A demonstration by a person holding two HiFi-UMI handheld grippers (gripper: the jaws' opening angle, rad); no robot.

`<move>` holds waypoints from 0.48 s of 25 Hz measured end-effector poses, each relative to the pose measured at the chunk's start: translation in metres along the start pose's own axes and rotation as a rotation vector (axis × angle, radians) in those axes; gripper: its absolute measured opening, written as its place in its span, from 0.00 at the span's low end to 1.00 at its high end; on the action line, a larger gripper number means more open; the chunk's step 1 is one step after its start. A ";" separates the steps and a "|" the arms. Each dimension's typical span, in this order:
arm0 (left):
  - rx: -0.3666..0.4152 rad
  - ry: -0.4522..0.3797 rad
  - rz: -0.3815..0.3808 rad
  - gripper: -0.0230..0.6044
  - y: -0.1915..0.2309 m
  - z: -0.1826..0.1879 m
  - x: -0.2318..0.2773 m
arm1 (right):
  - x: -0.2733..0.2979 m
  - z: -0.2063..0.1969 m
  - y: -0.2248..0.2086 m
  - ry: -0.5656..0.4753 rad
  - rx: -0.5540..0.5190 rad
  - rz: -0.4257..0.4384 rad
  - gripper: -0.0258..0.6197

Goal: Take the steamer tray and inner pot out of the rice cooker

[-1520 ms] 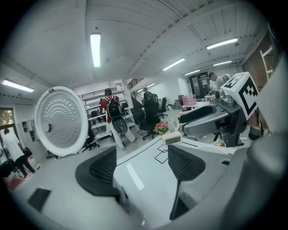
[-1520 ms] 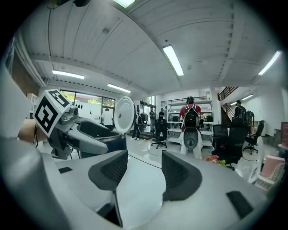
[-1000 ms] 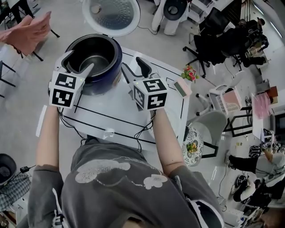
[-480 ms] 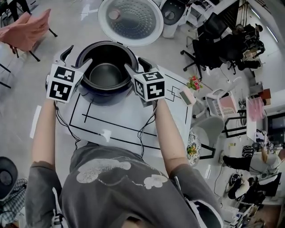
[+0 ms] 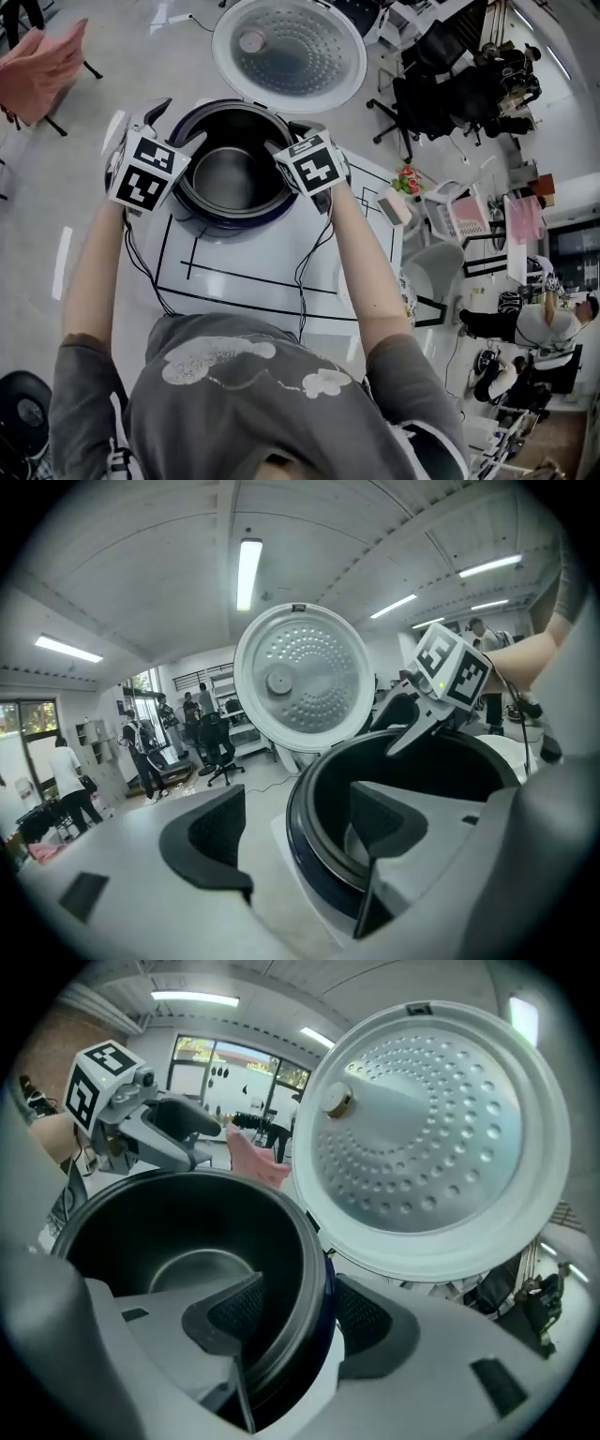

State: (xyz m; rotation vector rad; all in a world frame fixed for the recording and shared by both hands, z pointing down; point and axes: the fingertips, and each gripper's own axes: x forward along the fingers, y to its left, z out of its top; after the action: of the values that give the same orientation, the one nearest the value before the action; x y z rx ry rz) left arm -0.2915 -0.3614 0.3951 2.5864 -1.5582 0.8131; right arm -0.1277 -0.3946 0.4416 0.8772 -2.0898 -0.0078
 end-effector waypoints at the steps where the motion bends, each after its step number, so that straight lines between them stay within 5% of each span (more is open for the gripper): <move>1: 0.006 0.000 -0.012 0.60 -0.001 -0.001 0.005 | 0.004 -0.001 -0.001 0.014 -0.011 -0.003 0.44; 12: 0.036 -0.016 -0.036 0.60 0.007 -0.005 0.035 | 0.015 -0.013 -0.012 0.172 -0.118 -0.142 0.30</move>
State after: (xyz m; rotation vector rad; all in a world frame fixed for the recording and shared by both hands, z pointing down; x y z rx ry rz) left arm -0.2870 -0.3923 0.4133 2.6444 -1.5095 0.8275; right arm -0.1176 -0.4089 0.4569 0.9188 -1.8456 -0.1257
